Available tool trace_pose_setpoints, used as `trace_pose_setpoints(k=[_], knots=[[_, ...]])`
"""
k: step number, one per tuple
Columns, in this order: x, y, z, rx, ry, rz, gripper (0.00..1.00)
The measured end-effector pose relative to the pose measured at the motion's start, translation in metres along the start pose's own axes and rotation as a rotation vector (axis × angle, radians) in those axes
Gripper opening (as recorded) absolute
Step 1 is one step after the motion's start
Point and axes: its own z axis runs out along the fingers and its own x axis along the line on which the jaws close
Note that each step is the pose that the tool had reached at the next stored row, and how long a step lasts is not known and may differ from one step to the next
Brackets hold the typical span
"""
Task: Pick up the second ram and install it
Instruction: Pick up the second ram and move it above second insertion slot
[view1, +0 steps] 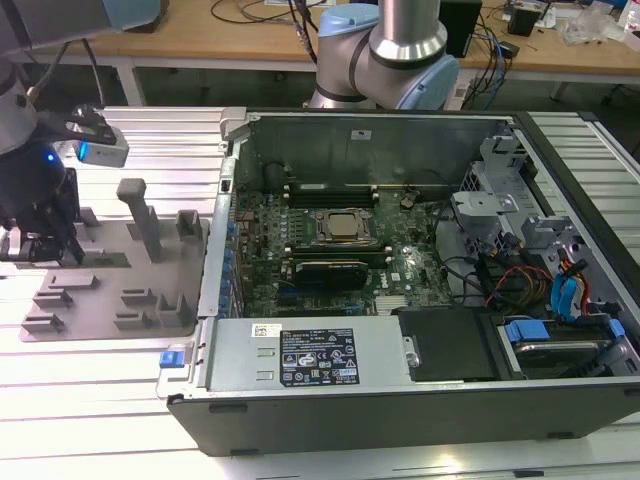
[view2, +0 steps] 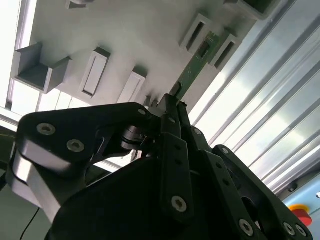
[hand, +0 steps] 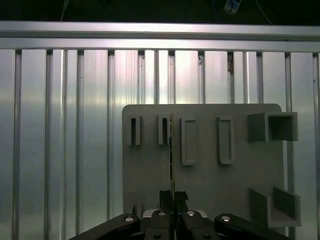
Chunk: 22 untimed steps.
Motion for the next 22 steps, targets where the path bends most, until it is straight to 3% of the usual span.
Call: trace_pose_setpoints(k=[4, 8, 16, 22], knots=[[-0.0004, 0.0006, -0.0131, 0.0000, 0.0000, 0.000, 0.11], [-0.0005, 0.0008, -0.0183, 0.0000, -0.0001, 0.000, 0.11], [-0.0011, 0.0020, -0.0443, 0.0000, -0.0001, 0.000, 0.11], [-0.0015, 0.0027, -0.0584, 0.0000, 0.0000, 0.000, 0.11]])
